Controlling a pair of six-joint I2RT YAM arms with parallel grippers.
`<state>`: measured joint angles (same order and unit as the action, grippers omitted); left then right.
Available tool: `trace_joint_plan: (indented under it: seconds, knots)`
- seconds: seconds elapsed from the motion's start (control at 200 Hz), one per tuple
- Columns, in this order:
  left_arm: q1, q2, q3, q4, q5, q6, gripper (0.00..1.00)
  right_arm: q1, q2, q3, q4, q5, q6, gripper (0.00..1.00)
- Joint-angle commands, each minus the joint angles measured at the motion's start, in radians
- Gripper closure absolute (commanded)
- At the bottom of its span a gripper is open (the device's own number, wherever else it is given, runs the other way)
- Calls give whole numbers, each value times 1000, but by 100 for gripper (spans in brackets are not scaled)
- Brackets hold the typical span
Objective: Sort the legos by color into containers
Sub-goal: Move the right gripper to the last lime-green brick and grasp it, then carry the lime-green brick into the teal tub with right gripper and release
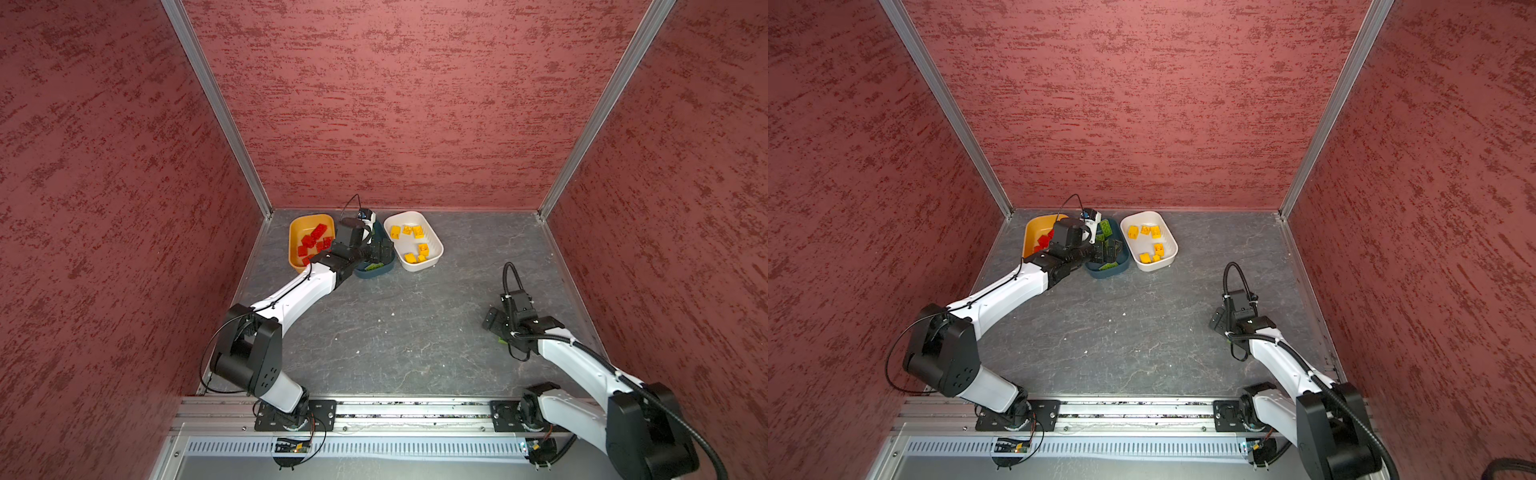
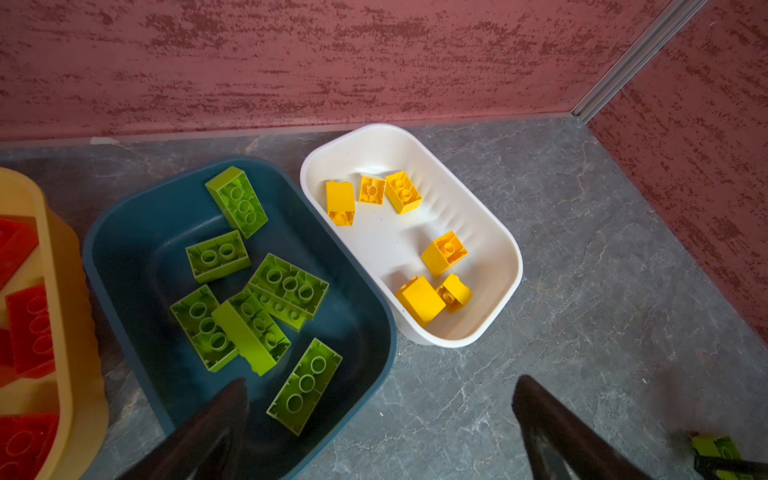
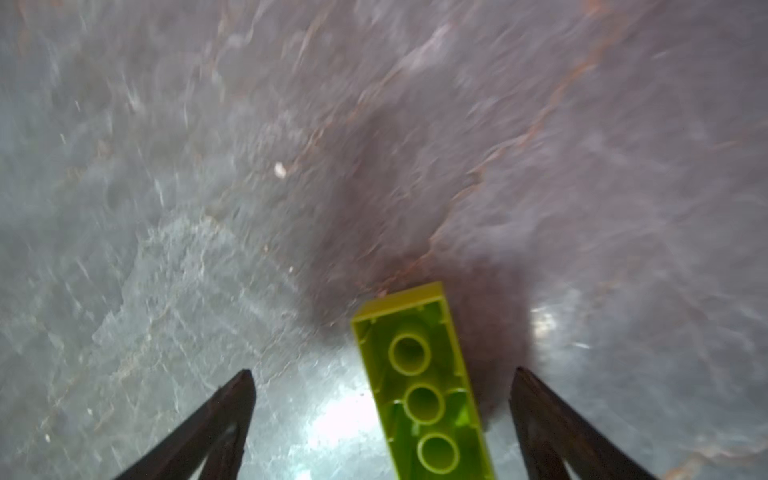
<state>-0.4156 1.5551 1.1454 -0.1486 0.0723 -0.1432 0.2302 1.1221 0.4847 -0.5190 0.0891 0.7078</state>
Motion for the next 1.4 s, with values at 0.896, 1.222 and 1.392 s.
trace_joint_plan:
  seconds: [0.896, 1.222, 1.392]
  knots:
    - [-13, -19, -35, 81, 151, 49, 1, 93, 103, 170, 208, -148, -189, 72]
    - [18, -55, -74, 93, 104, 24, 1, 213, 358, 435, 410, -239, -313, 73]
    - [66, -81, -100, 86, -21, -65, 1, 288, 548, 621, 507, -295, -383, 73]
